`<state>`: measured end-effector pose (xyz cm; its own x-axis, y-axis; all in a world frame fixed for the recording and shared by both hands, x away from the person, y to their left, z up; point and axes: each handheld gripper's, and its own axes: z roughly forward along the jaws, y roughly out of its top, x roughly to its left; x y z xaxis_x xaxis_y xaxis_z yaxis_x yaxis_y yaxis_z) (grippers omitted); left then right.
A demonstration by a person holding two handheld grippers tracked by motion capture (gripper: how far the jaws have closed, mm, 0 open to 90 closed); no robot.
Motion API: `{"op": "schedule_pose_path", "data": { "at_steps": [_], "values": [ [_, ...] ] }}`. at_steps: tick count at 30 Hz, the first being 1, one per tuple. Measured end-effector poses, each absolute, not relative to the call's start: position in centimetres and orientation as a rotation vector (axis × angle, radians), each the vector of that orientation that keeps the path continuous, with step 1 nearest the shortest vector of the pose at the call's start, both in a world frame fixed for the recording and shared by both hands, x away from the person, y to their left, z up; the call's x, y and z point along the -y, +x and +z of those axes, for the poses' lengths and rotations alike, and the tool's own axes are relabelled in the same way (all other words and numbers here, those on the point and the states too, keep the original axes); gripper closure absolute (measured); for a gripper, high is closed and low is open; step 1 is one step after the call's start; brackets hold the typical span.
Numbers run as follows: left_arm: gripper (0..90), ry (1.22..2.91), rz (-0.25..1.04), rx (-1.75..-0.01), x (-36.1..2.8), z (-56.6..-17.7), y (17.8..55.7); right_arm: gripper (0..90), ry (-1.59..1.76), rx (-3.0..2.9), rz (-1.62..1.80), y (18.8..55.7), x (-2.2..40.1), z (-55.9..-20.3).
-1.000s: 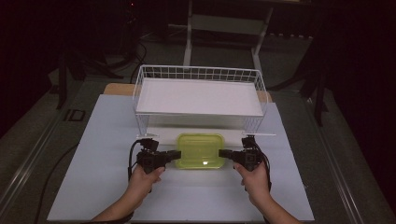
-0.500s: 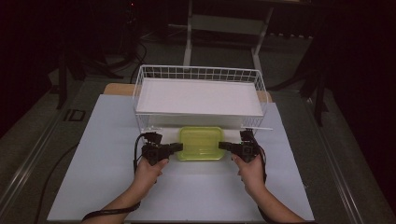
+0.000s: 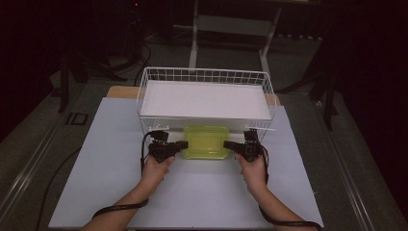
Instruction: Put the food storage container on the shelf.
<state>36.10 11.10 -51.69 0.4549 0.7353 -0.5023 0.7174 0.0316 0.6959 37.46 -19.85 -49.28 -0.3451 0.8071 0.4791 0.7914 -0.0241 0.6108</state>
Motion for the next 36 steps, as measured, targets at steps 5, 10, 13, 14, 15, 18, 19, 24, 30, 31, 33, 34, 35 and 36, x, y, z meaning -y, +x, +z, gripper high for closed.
{"op": "schedule_pose_path", "data": {
  "at_steps": [5,10,13,14,15,18,19,24,30,31,33,34,35,36],
  "values": [
    [78.7,1.675,0.025,-1.253,-11.1,-51.8,36.5,78.6,1.771,-2.152,1.355,38.1,19.8,-49.6],
    [76.1,1.644,0.037,-1.224,-11.3,-52.3,37.0,76.9,1.777,-2.105,1.389,38.4,19.8,-49.8],
    [71.1,1.66,0.075,-1.194,-11.1,-52.5,37.3,74.2,1.755,-2.091,1.377,38.6,19.6,-49.9],
    [69.4,1.661,0.086,-1.195,-11.0,-52.5,37.3,73.1,1.74,-2.091,1.366,38.7,19.5,-50.0],
    [67.9,1.66,0.094,-1.195,-10.9,-52.6,37.4,72.0,1.731,-2.092,1.351,38.8,19.4,-50.0],
    [59.3,1.638,0.117,-1.199,-10.9,-52.9,37.6,69.7,1.728,-2.085,1.331,39.0,19.3,-50.1],
    [56.6,1.635,0.116,-1.206,-10.9,-53.0,37.7,68.9,1.729,-2.078,1.327,39.0,19.3,-50.1],
    [49.7,1.643,0.139,-1.202,-10.9,-53.0,37.6,57.9,1.683,-2.067,1.321,38.9,19.1,-50.2],
    [46.6,1.647,0.167,-1.192,-10.9,-52.8,36.8,51.4,1.615,-2.062,1.331,38.3,19.2,-49.9],
    [46.6,1.651,0.18,-1.184,-10.8,-52.7,36.7,51.3,1.602,-2.063,1.332,38.1,19.3,-49.8],
    [46.0,1.668,0.215,-1.172,-10.8,-52.3,36.1,50.1,1.596,-2.067,1.333,37.6,19.3,-49.5],
    [46.0,1.664,0.223,-1.17,-10.8,-52.1,35.8,50.0,1.583,-2.068,1.334,37.3,19.4,-49.4],
    [45.9,1.667,0.219,-1.163,-10.8,-51.9,35.5,49.4,1.572,-2.07,1.336,37.1,19.3,-49.3],
    [46.0,1.67,0.22,-1.153,-10.8,-51.7,35.3,49.5,1.555,-2.071,1.338,36.8,19.3,-49.1]
  ]
}}
